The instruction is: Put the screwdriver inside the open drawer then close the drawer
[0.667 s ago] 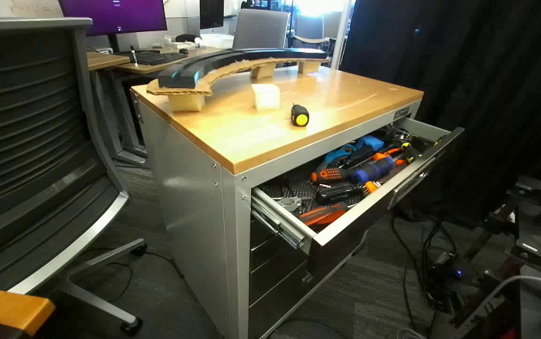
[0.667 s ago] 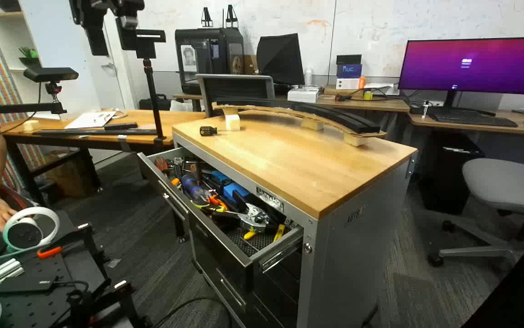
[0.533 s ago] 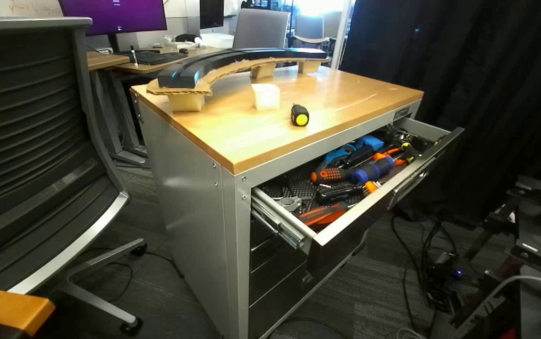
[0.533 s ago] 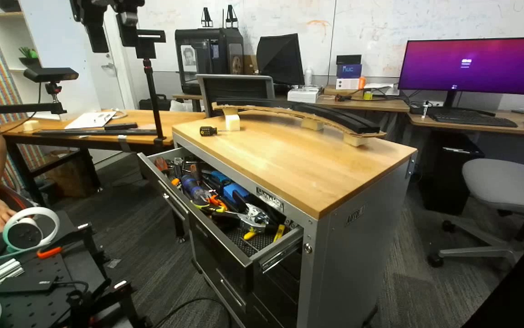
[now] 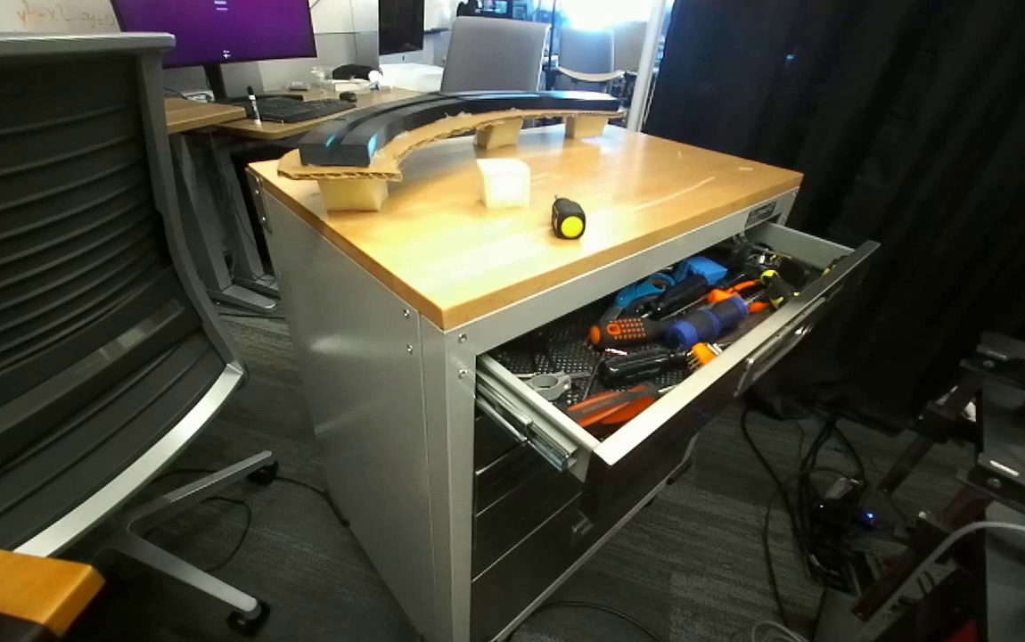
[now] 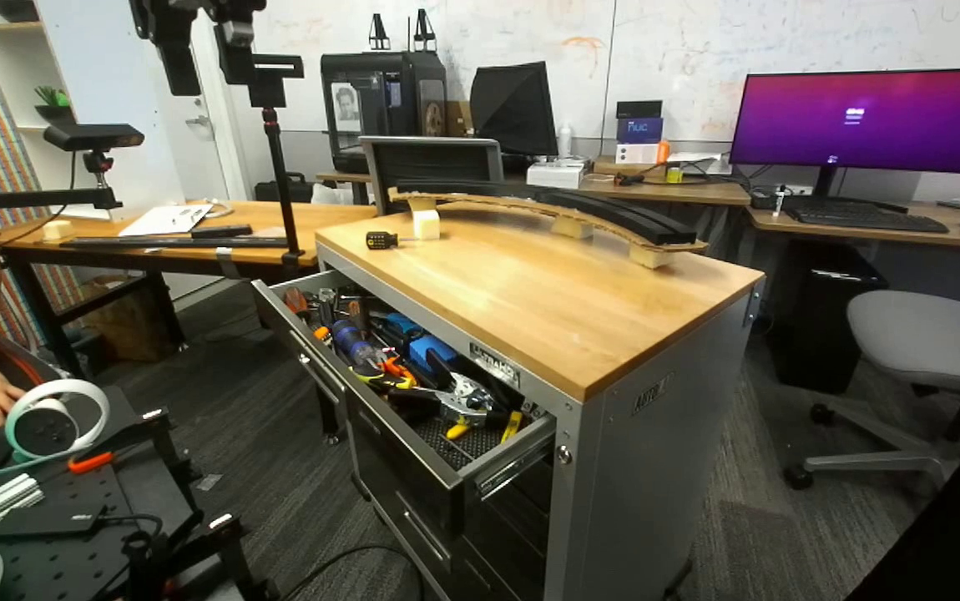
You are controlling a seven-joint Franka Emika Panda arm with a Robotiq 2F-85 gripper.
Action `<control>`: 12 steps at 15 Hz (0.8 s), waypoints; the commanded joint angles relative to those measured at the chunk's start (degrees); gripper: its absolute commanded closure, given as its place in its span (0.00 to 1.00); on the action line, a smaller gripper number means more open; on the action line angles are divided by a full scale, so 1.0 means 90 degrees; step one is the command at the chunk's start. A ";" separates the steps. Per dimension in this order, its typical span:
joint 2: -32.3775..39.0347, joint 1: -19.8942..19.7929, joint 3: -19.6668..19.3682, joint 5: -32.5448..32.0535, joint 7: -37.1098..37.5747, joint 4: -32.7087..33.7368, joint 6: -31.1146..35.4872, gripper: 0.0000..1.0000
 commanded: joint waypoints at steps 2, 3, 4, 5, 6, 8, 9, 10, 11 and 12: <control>0.0758 0.0400 0.0018 0.0599 0.0140 -0.0260 0.0981 0.00; 0.1047 0.0537 0.0112 0.0801 0.0165 -0.0331 0.1303 0.00; 0.1366 0.0686 0.0166 0.1001 0.0110 -0.0360 0.1614 0.00; 0.1712 0.0817 0.0236 0.1184 0.0100 -0.0359 0.1956 0.00; 0.2061 0.0956 0.0302 0.1350 0.0041 -0.0338 0.2285 0.00; 0.2858 0.1206 0.0454 0.1708 -0.0029 -0.0180 0.2939 0.00; 0.3267 0.1325 0.0559 0.1878 -0.0041 -0.0082 0.3283 0.00; 0.3627 0.1422 0.0655 0.2043 -0.0041 0.0042 0.3564 0.00; 0.3998 0.1528 0.0797 0.2202 0.0000 0.0174 0.3869 0.00; 0.4301 0.1586 0.0941 0.2293 0.0064 0.0312 0.4130 0.00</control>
